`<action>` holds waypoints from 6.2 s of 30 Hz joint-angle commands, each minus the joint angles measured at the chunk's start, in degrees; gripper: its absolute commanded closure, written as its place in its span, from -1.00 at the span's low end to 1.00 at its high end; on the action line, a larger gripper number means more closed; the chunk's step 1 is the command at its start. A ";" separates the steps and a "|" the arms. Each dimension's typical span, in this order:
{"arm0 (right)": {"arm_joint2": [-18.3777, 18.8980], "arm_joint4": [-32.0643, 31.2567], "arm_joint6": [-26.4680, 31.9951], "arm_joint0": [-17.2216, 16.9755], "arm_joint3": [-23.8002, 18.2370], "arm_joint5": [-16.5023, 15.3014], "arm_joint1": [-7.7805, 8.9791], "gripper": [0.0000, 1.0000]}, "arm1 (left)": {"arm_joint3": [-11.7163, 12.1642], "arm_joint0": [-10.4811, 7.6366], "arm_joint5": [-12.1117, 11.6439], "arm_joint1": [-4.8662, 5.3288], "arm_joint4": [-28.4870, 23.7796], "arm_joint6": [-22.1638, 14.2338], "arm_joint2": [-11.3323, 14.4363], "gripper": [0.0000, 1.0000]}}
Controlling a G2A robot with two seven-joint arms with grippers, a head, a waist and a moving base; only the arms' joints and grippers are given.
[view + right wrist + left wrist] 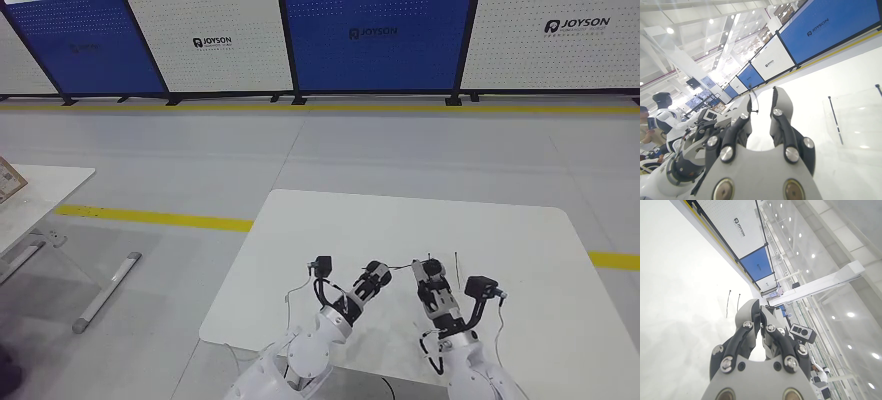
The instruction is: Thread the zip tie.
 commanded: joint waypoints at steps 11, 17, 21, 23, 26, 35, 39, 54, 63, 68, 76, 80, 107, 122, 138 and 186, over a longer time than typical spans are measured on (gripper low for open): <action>1.76 3.70 2.63 -1.20 -1.04 1.51 0.19 -1.00 | -1.73 0.73 -2.52 -0.06 -5.78 -0.76 -1.41 1.00; 1.76 3.70 2.63 -1.20 -1.04 1.51 0.19 -1.00 | -1.73 0.73 -2.52 -0.06 -5.78 -0.76 -1.41 1.00; 2.20 0.71 2.20 -0.87 -0.81 3.04 0.32 -1.00 | -1.64 0.63 -2.24 -0.20 -7.79 -0.56 -1.48 1.00; 2.34 -0.37 2.27 -0.58 -0.26 3.13 0.38 -1.00 | -1.38 0.45 -2.23 -0.32 -10.26 -0.80 -1.71 1.00; 2.82 -3.77 3.45 0.11 0.59 2.71 0.68 -1.00 | -1.49 0.53 -2.42 -0.33 -13.03 -1.75 -2.34 1.00; 3.17 -11.40 5.54 1.64 1.73 0.80 1.32 -1.00 | -2.80 1.02 -2.03 -0.14 -17.14 -4.84 -3.51 1.00; 3.17 -11.40 5.54 1.64 1.73 0.80 1.32 -1.00 | -2.80 1.02 -2.03 -0.14 -17.14 -4.84 -3.51 1.00; 0.74 -15.75 6.14 3.93 3.99 4.67 1.00 -1.00 | -1.66 0.79 -3.14 -0.37 -12.83 -2.66 -1.84 1.00; -0.16 -14.65 9.84 4.40 4.13 4.77 0.92 -1.00 | -0.57 0.17 -2.71 -0.60 -11.17 -1.99 -0.74 1.00; -0.28 -14.17 11.13 4.67 3.88 4.77 0.93 -0.10 | -0.30 -0.15 -2.42 -0.71 -10.31 -1.47 -0.32 1.00; -0.72 -14.15 12.02 4.62 2.78 3.97 1.00 0.06 | 0.44 -0.86 -1.81 -0.93 -9.21 -0.68 0.28 1.00; -0.75 -14.20 12.43 4.68 2.53 3.65 1.06 0.12 | 0.78 -1.25 -1.48 -1.04 -8.58 -0.32 0.55 1.00; -1.06 -13.01 13.21 5.42 1.98 2.50 1.26 0.42 | 3.14 -2.93 -0.65 -1.66 -6.01 0.26 2.08 1.00; -1.16 -12.66 13.57 5.80 2.07 2.59 1.35 0.70 | 3.61 -3.14 -0.59 -1.90 -5.95 0.68 2.06 1.00; -1.52 -13.12 13.80 6.01 1.91 2.21 1.49 1.00 | 3.91 -3.36 -0.19 -2.10 -5.41 0.63 2.19 1.00; -2.94 -14.72 15.11 6.94 4.22 1.62 1.83 1.00 | -4.63 1.88 -5.52 -1.35 -5.24 -1.73 -0.11 1.00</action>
